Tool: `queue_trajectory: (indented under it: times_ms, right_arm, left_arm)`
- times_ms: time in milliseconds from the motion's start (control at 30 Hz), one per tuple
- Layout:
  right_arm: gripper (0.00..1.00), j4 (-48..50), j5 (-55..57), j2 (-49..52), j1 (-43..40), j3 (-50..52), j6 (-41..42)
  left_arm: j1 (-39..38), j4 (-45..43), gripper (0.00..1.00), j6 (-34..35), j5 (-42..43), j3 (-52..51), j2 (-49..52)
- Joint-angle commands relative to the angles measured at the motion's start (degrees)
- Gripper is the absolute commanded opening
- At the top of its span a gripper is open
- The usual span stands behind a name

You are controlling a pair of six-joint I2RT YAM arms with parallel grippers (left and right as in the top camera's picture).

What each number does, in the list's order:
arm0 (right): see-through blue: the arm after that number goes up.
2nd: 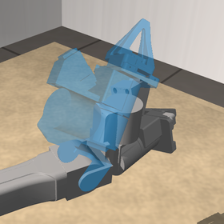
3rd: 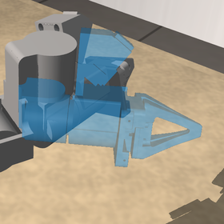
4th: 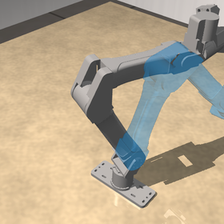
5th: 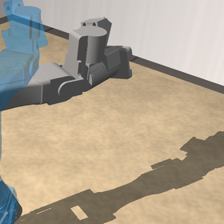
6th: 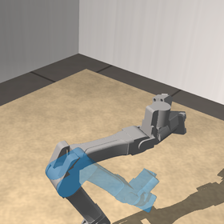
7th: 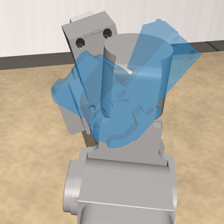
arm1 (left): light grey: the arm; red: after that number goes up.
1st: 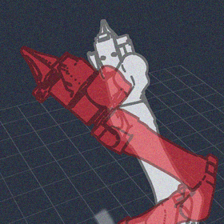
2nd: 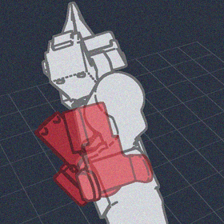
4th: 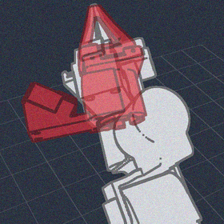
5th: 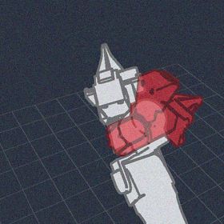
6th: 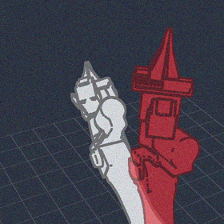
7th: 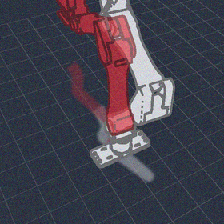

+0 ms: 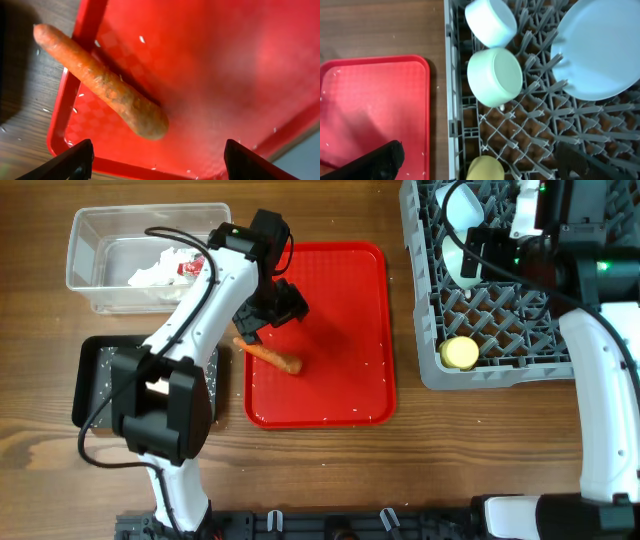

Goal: Sort waste into correct bins and load items into the dishwasher rack
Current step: 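Reach the left gripper to the carrot on the red tray and grasp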

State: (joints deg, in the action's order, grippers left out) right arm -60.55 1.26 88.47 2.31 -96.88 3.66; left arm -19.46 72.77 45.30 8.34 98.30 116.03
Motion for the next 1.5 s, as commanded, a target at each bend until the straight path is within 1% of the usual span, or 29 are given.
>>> queue_trajectory:
  times_ms: [0,100,167,467,533,667,700,800,933,1000,1100,1167,1267,1400,1467]
  right_arm:
    - [1.0,-0.63,-1.42,2.21,-0.13,0.26,1.01]
    - [1.0,-0.61,-1.42,3.26,-0.13,0.26,1.01]
    - [1.0,-0.59,-1.4,3.85,-0.13,0.26,1.01]
    - [1.0,-0.59,-1.38,5.01,-0.13,0.26,0.98]
    - [1.0,-0.59,-1.38,5.01,-0.13,0.26,0.98]
    - [1.0,-0.61,-1.4,5.01,-0.13,0.26,0.96]
    - [1.0,-0.61,-1.4,5.01,-0.13,0.26,0.94]
    - [1.0,-0.55,-1.38,5.01,-0.13,0.26,0.96]
    - [1.0,-0.11,-1.33,5.01,-0.13,0.26,0.81]
    - [1.0,-0.11,-1.36,5.01,-0.13,0.26,0.31]
    - [1.0,-0.11,-1.33,5.01,-0.13,0.26,-0.7]
    - [1.0,-0.13,-1.36,5.01,-0.13,0.26,-0.68]
    - [1.0,-0.13,-1.36,5.01,-0.13,0.26,-0.68]
    - [1.0,-0.13,-1.36,5.01,-0.13,0.26,-0.66]
    - [1.0,-0.15,-1.36,5.01,-0.13,0.26,-0.66]
  left_arm:
    - [-0.02,0.37,0.79,9.6,-3.52,-0.66,0.98]
    - [-0.22,-0.9,0.8,16.57,-7.26,-3.17,0.98]
    - [-0.31,-3.17,0.8,18.16,-7.37,-5.57,0.98]
    - [-0.31,-12.87,0.79,17.97,-7.63,-17.03,0.98]
    - [-0.31,-14.03,0.75,17.97,-7.91,-18.51,0.98]
    - [-0.31,-16.59,0.56,17.97,-8.15,-21.64,0.98]
    - [-0.31,-16.72,0.48,17.99,-8.48,-21.9,0.98]
    - [-0.31,-16.7,0.42,17.97,-9.38,-21.92,0.98]
    - [-0.31,-16.74,0.3,16.59,-9.7,-21.9,0.98]
    - [-0.28,-16.87,0.27,15.06,-9.7,-21.84,0.87]
    - [-0.13,-16.65,0.27,14.88,-9.7,-21.7,0.44]
    - [0.11,-16.59,0.27,13.14,-9.68,-21.53,-0.37]
    - [0.46,-16.02,0.24,9.97,-9.49,-20.61,-2.49]
    - [0.61,-14.62,0.23,7.32,-9.46,-18.53,-5.84]
    - [0.61,-13.38,0.23,7.3,-9.51,-17.35,-8.02]
